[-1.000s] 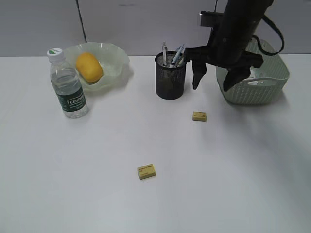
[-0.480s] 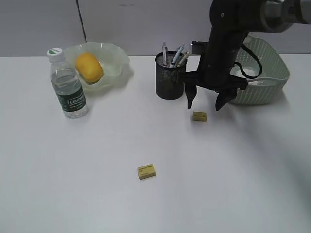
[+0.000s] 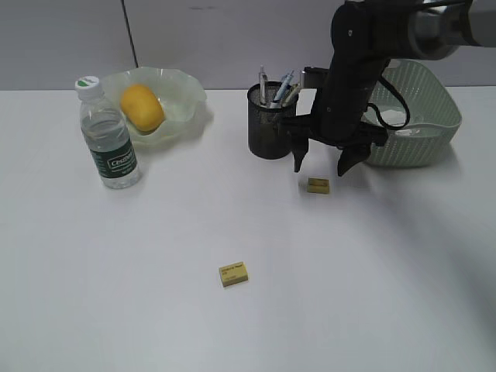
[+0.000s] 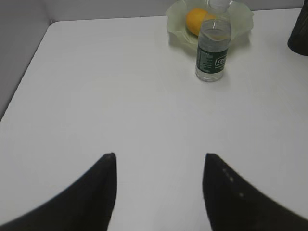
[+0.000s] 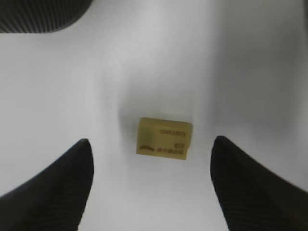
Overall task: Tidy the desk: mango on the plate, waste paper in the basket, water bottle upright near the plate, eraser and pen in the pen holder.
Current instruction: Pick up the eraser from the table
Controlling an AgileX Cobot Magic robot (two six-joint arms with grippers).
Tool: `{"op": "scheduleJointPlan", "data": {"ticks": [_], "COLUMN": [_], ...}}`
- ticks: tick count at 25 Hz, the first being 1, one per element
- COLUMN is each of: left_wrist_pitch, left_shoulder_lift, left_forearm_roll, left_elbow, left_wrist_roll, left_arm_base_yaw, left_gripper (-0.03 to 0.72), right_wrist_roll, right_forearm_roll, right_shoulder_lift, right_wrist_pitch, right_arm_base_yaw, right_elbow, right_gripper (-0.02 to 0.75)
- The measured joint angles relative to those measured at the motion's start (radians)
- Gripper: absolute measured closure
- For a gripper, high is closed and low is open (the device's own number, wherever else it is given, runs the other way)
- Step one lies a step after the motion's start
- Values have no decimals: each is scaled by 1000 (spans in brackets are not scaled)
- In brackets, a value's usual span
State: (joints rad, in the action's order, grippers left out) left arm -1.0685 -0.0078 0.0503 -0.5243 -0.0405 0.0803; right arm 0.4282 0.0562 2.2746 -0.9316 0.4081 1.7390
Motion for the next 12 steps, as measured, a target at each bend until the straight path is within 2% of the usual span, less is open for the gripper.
{"op": "scheduleJointPlan", "data": {"ticks": [12], "left_wrist_pitch": [0], "left_shoulder_lift": [0], "left_forearm_roll": [0], "left_elbow": [0], "left_wrist_roll": [0], "left_arm_base_yaw": [0], "left_gripper": [253], "right_wrist_roll": [2], "right_forearm_roll": [0], "right_shoulder_lift": [30], "right_wrist_pitch": [16], "right_arm_base_yaw": [0], "right_elbow": [0], "right_gripper": [144]}}
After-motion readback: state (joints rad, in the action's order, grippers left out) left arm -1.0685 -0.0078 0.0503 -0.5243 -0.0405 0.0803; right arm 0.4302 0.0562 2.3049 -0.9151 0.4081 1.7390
